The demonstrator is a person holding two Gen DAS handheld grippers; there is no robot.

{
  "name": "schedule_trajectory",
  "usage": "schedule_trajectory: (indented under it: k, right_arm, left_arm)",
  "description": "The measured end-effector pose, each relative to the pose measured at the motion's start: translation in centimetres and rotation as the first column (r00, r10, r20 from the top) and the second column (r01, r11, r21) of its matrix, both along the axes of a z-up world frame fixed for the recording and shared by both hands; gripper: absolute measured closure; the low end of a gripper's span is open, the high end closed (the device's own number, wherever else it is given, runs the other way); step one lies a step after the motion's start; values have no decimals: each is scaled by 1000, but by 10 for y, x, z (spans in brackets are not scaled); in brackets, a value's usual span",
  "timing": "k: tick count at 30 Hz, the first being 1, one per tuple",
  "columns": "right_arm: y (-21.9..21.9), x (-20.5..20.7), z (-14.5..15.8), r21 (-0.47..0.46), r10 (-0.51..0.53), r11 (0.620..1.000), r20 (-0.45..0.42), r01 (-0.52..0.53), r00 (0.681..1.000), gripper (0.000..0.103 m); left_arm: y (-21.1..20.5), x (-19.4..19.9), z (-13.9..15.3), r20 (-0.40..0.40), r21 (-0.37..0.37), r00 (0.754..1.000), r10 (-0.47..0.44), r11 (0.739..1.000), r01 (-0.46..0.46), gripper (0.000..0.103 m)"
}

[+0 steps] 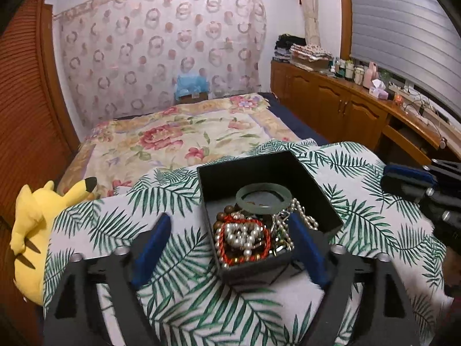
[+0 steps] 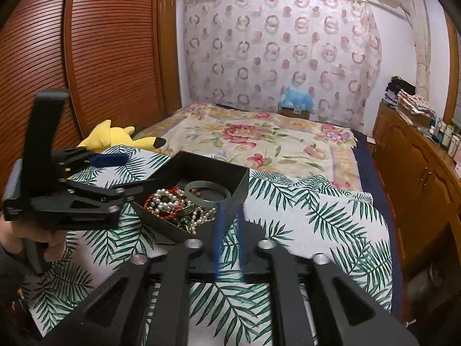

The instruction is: Organize jewelry

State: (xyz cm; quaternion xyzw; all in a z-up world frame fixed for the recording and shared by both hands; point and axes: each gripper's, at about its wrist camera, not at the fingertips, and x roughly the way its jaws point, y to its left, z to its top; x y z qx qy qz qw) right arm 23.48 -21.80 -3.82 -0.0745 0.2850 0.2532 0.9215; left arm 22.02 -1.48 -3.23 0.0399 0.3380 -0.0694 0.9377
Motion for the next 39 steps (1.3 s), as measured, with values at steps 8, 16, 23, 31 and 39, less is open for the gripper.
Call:
schedule_trajectory:
  k: [8,16,23,31,39]
  right_arm:
    - [-1,-17,-9,26,-72,997,20,71,997,12]
    - [-6,-34,-2,67,-119,991,33,117,992,3]
    - [-16,-62,10,117,-153,983,72,144,986,3]
    - [-27,-85,15,146,-179,975,87,165,980,3]
    - [-25,-90,14,142,-181,976,95,167,979,3]
  left_arm:
    - [10,-33,10,22,-24,999,41,999,-41,8]
    - [5,-61,20,52,-15,997,58,998,-57,8]
    - [3,-88,33,102,-15,992,76,997,-74,8]
    - [8,-109,36,117,-45,987,109,994,-104,8]
    - [15,-122,36,118,-63,986,121,991,-114,8]
